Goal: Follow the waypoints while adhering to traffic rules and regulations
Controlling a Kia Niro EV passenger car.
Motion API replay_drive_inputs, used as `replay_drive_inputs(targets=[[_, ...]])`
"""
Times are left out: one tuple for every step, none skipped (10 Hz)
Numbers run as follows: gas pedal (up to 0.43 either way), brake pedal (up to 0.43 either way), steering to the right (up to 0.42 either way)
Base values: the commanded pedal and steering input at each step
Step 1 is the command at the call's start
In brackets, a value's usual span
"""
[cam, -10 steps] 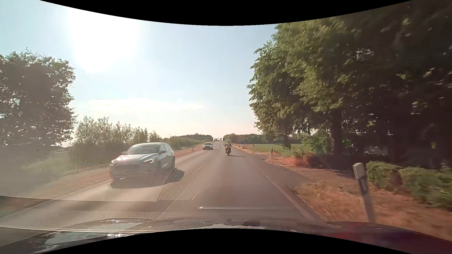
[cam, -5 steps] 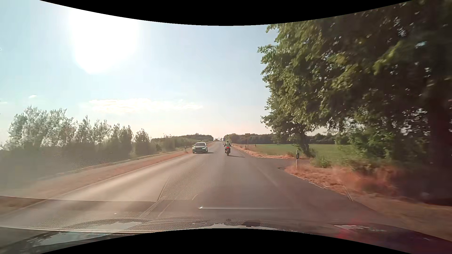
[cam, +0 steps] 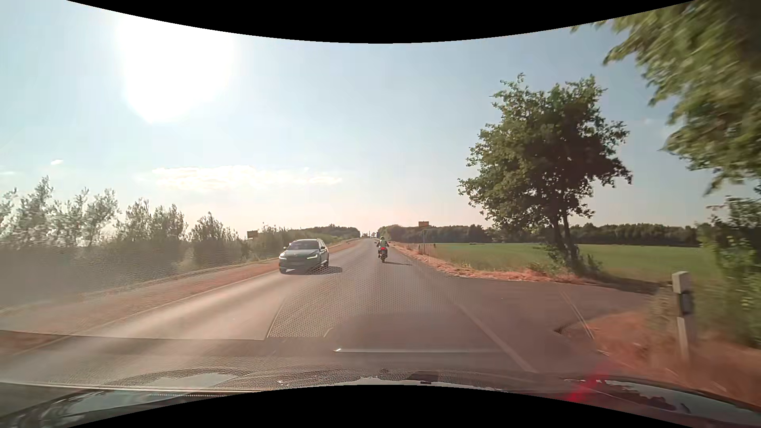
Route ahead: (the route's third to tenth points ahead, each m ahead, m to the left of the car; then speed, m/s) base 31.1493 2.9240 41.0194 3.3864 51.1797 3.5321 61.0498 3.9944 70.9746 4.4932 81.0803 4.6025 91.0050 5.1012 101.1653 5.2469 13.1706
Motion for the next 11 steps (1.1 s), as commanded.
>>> replay_drive_inputs(targets=[[0.189,0.000,-0.004],[0.189,0.000,-0.005],[0.189,0.000,-0.005],[0.189,0.000,-0.006],[0.189,0.000,-0.007],[0.189,0.000,-0.007],[0.189,0.000,-0.007],[0.189,0.000,-0.007],[0.189,0.000,-0.007],[0.189,0.000,-0.007],[0.189,0.000,-0.007]])
